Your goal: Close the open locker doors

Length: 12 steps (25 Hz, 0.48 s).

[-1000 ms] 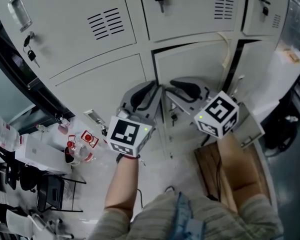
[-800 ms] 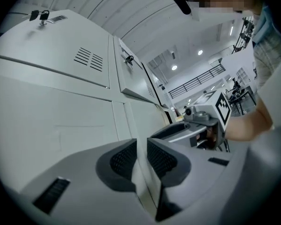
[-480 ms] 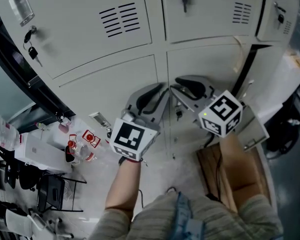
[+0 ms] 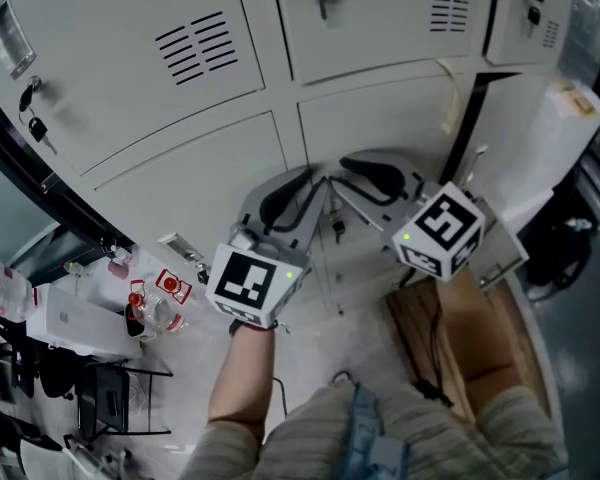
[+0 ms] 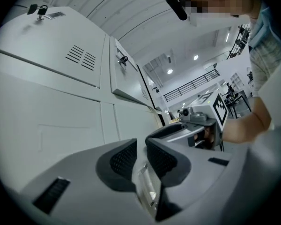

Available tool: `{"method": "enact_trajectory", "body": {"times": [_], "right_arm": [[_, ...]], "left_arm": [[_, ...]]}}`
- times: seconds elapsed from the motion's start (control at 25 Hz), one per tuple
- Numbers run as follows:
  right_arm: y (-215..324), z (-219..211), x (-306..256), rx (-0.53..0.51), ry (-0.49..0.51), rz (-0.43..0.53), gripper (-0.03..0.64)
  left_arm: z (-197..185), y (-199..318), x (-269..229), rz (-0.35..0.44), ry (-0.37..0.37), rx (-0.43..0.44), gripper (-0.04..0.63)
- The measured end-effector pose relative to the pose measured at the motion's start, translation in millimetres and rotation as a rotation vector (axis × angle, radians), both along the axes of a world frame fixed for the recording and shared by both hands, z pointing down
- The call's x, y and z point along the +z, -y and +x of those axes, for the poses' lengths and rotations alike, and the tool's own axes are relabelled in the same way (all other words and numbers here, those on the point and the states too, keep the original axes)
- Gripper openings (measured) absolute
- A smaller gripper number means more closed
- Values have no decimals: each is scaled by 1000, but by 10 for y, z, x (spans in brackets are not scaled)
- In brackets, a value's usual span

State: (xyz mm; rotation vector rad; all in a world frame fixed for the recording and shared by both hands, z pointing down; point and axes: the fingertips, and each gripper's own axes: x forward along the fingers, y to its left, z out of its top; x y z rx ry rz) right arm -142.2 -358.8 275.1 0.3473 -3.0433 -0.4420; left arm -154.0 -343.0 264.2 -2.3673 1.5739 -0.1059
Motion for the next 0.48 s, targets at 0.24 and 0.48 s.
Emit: {"method": "enact_trajectory", "body": {"times": [0.24, 0.48], "right_arm": [[56, 598, -25, 30, 0, 28, 87], [224, 1470, -1, 96, -42, -13, 87]], "left_arm": [[596, 109, -52, 13, 21, 67, 67], [1466, 352, -36, -3, 12, 153, 67]]}}
